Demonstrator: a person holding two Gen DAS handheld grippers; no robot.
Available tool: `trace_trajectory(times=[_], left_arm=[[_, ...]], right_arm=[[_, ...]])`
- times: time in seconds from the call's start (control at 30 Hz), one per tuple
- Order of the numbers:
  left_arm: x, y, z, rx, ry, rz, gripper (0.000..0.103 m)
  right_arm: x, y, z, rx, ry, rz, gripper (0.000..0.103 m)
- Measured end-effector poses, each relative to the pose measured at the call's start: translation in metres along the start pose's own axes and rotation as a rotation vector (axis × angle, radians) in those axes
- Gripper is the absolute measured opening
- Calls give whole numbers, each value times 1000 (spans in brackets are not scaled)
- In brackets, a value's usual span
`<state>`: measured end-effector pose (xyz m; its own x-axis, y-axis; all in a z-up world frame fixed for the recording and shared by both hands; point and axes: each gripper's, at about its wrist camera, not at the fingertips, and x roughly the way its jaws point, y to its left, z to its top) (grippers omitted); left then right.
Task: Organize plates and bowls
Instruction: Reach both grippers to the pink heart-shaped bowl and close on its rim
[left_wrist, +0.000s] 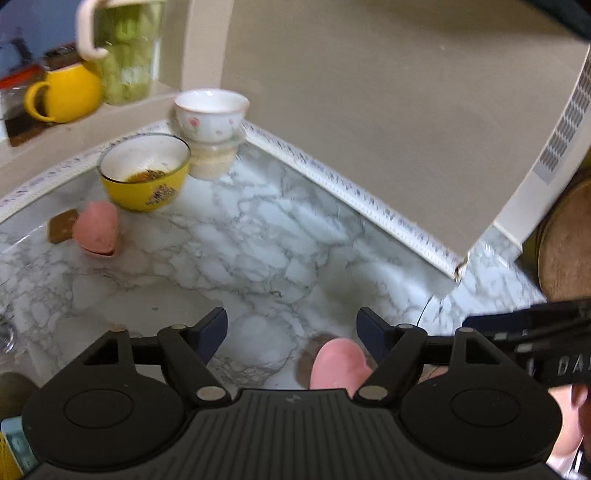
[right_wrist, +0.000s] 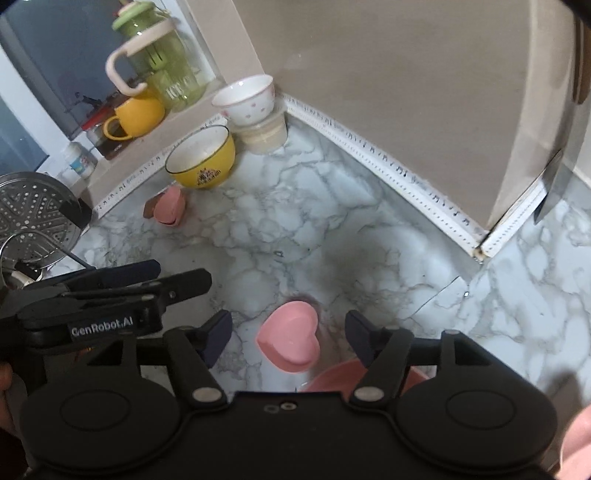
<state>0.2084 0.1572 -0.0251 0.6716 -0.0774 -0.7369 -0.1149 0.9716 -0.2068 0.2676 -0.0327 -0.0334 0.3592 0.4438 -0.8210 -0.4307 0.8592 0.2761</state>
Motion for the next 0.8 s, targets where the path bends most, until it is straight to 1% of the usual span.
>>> trace_trajectory(times=[0.03,0.13,0.3,0.37,0.53,0.8], left_arm=[[5,2,0,18,21,-4,77],[16,5,-3,90,63,-46,77],[34,1,-11,168,124,-66,77],[41,0,-14,176,145,-75,77],[56,2,-20,155,187,-98,77],[68,-2,-27,173,204,-104,77]], right_arm=[[4,-3,2,13,11,-3,71],[16,-9,7,50,39,-8,71],[33,-13,9,72,68,-23,71],[38,-13,9,71,82,-25,70],[52,-11,11,78,115,-41,70],[73,-10,9,90,163,-57,63]])
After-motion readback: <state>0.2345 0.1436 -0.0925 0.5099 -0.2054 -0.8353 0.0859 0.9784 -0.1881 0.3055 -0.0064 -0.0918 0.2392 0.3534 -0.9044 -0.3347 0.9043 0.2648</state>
